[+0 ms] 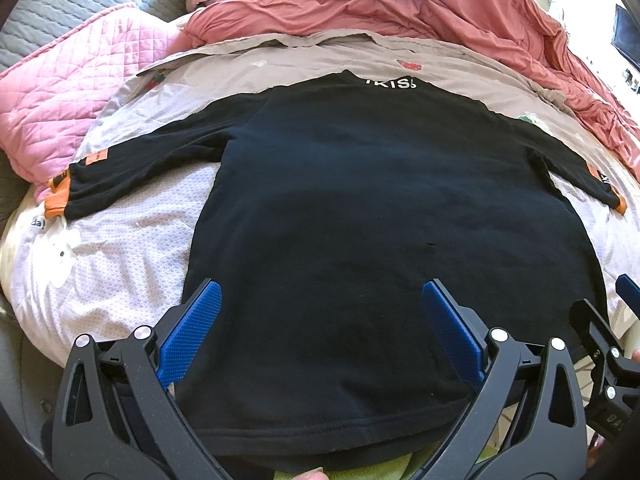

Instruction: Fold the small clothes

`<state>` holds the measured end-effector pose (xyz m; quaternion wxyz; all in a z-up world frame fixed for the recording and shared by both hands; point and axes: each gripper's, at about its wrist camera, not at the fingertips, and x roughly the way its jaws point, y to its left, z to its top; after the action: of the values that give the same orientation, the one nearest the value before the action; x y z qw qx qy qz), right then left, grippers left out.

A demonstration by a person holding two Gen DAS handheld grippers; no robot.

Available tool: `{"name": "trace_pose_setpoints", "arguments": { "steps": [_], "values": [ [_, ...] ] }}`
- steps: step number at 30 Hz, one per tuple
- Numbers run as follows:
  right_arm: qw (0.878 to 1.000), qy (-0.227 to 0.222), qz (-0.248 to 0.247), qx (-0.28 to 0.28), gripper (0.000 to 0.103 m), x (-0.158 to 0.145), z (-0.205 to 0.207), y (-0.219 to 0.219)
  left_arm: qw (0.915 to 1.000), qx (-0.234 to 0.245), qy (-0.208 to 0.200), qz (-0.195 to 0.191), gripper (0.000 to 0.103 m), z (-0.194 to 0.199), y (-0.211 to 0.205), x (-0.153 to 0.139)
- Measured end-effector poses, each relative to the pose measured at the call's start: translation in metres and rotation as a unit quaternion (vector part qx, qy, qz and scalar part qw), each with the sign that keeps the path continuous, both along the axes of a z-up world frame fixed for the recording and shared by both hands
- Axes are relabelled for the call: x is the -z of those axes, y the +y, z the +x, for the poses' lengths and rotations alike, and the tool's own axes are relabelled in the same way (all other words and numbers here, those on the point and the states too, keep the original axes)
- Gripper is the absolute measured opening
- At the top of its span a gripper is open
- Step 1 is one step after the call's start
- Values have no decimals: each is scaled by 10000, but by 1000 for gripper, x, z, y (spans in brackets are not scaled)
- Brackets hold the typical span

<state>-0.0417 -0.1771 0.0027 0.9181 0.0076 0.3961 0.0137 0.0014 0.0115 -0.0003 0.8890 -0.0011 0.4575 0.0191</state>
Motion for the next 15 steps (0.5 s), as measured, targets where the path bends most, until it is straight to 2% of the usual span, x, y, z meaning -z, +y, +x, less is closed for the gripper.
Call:
{"name": "trace_pose_setpoints", "arguments": {
  "steps": [15],
  "values": [
    [9998,-100,63,-143,99,-5,15,-1,9998,-206,32,-6,94,13,3,-1]
  ]
}}
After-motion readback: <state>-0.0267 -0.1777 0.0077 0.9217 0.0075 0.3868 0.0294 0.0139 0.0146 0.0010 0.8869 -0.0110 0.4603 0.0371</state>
